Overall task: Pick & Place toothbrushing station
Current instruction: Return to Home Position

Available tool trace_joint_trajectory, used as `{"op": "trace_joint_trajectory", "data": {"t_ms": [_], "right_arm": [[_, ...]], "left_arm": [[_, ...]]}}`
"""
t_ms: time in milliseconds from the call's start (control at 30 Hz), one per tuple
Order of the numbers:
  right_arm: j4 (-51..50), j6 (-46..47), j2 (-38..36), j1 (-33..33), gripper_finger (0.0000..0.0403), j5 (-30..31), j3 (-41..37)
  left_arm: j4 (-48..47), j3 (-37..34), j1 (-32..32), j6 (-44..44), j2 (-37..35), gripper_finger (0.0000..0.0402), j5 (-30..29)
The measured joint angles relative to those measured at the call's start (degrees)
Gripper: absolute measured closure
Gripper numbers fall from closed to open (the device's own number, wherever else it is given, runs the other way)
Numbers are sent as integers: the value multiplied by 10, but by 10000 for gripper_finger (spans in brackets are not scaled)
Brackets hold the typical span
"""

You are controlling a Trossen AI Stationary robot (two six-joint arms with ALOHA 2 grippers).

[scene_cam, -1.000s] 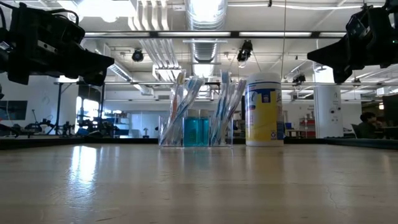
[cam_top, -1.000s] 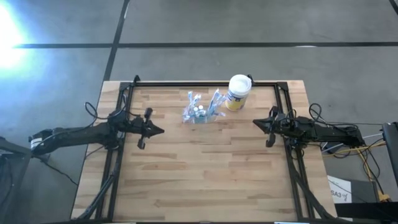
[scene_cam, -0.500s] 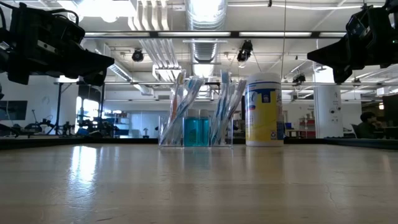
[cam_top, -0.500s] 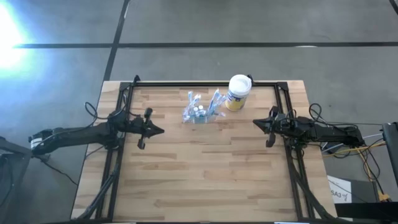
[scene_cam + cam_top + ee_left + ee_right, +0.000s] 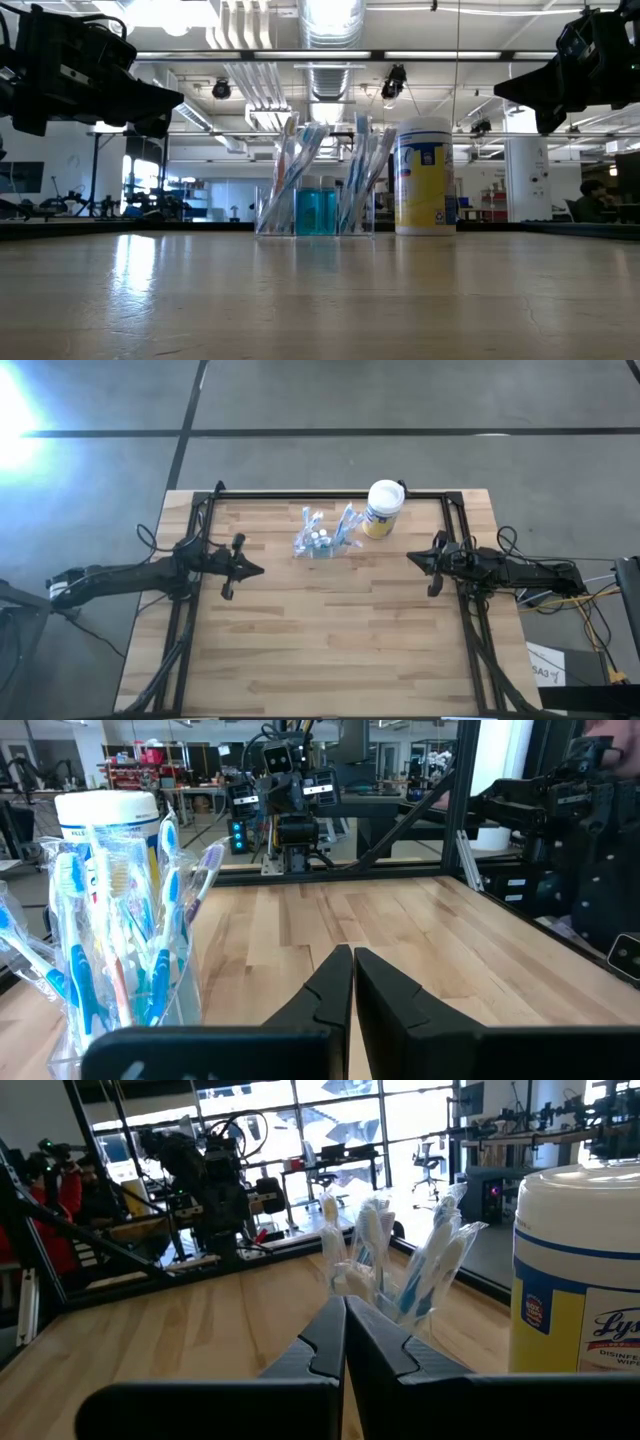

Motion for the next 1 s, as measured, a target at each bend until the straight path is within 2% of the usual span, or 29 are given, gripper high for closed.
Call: {"op": "trace_joint_trajectory", "data": {"t_ms": [1000], "right_arm": [[0,0,0,0,394,0,0]], "left_arm": [[0,0,0,0,0,382,0]]}}
